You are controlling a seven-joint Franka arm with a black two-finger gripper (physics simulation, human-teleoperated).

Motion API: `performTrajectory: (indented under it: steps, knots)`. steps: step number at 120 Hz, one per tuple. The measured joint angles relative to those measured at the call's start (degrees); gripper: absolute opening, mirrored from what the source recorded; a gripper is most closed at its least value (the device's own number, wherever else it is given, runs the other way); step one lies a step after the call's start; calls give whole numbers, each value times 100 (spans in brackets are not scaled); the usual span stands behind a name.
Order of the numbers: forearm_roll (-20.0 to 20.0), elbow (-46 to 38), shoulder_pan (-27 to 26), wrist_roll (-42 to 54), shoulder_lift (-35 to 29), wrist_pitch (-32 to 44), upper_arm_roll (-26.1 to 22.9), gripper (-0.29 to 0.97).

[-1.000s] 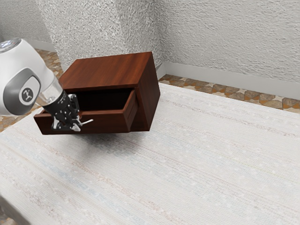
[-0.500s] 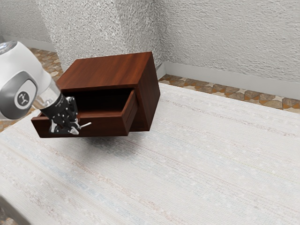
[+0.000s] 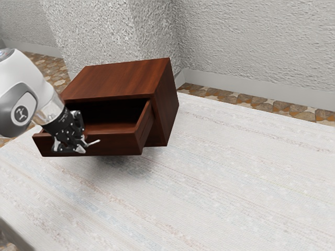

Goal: Pull the drawer handle with one arm to open the drawer

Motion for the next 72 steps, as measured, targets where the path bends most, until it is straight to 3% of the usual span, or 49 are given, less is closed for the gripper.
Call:
performTrajectory:
  steps: [59,67,72]
  knots:
    - [117,89,-8,12,-195,1,-4,12]
    - [223,437,-10,16,-206,-82,-38,13]
    - [289,1131,-7,18,-123,-344,-96,19]
